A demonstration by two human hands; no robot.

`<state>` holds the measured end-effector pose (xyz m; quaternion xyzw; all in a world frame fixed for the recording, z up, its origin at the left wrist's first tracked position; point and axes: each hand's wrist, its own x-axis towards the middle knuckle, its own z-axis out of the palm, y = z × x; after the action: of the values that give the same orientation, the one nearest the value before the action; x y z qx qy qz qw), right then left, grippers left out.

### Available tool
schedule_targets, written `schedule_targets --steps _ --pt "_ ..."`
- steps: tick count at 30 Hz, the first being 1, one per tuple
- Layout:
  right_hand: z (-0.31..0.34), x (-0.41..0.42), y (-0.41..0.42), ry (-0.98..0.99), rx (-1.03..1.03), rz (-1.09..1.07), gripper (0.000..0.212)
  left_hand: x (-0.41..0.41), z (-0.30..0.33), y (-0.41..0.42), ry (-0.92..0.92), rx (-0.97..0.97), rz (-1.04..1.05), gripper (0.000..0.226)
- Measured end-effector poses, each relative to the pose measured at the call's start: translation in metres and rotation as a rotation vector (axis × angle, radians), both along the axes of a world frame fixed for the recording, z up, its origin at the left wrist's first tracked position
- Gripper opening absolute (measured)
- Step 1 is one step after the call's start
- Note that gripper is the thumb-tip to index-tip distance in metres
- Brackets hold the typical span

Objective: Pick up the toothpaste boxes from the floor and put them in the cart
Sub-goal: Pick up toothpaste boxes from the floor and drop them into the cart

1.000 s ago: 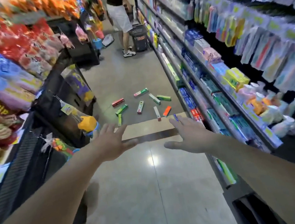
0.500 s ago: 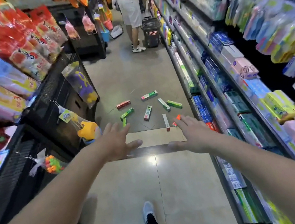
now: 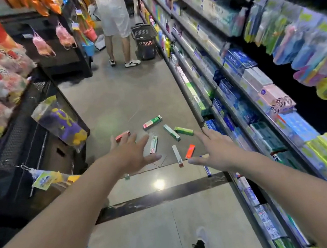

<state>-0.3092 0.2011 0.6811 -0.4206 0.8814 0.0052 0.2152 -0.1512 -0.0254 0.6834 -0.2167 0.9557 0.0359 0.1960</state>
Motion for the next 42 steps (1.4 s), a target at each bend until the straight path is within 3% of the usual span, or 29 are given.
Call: schedule_targets --steps 14,28,34,42 --pt "-0.03 -0.211 -0.112 -0.08 -0.006 -0.058 0.103 -0.241 -0.038 -0.104 -0.103 0.079 -0.046 0.092" --pt "-0.129 -0.334 -0.188 -0.125 0.023 -0.346 0.107 -0.424 -0.14 -0.195 -0.104 0.152 -0.332 0.088" --pt "-0.227 -0.363 -0.185 -0.129 -0.001 -0.466 0.106 -0.471 -0.254 -0.195 -0.079 0.231 -0.304 0.089" --pt "-0.489 -0.366 -0.141 -0.158 0.015 -0.617 0.106 -0.461 -0.536 -0.151 -0.153 0.423 0.005 0.09"
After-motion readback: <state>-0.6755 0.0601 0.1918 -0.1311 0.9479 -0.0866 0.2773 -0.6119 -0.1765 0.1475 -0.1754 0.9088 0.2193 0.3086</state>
